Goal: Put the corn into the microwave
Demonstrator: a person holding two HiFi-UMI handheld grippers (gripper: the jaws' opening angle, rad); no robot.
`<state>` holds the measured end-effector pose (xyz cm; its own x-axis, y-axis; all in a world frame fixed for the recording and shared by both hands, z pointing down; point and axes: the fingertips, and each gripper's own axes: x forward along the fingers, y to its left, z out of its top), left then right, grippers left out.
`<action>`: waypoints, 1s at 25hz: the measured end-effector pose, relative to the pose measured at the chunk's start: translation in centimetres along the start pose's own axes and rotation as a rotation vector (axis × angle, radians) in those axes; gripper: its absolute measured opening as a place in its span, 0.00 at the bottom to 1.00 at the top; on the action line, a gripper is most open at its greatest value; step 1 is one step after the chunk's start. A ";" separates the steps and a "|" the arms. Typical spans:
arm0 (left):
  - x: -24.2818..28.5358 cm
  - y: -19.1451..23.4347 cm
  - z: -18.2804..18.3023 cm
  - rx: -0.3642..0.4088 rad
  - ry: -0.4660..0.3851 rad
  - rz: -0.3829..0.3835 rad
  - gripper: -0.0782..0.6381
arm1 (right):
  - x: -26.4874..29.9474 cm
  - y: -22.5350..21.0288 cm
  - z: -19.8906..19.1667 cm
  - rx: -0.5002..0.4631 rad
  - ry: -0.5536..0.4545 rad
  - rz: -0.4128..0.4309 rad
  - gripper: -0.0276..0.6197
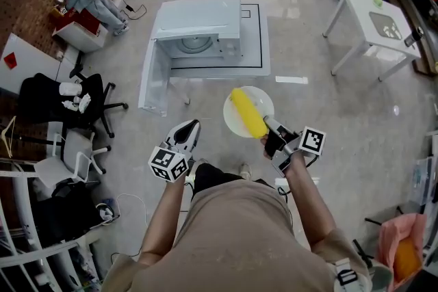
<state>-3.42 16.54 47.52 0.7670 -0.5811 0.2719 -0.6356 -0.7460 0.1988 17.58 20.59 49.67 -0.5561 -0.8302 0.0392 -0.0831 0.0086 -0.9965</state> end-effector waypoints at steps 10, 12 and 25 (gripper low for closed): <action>1.5 3.3 0.3 -0.026 0.010 -0.017 0.12 | 3.3 -0.3 0.6 -0.002 0.000 -0.043 0.07; 1.9 4.7 0.9 -0.028 0.006 -0.021 0.12 | 4.7 -0.4 0.9 0.000 -0.001 -0.047 0.07; 5.7 15.0 4.8 -0.039 -0.010 -0.058 0.12 | 16.8 0.6 2.3 -0.006 0.006 -0.061 0.07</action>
<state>-8.15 0.45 47.54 0.8032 -0.5411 0.2492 -0.5932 -0.7650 0.2507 10.11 5.32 49.59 -0.5552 -0.8256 0.1005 -0.1219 -0.0388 -0.9918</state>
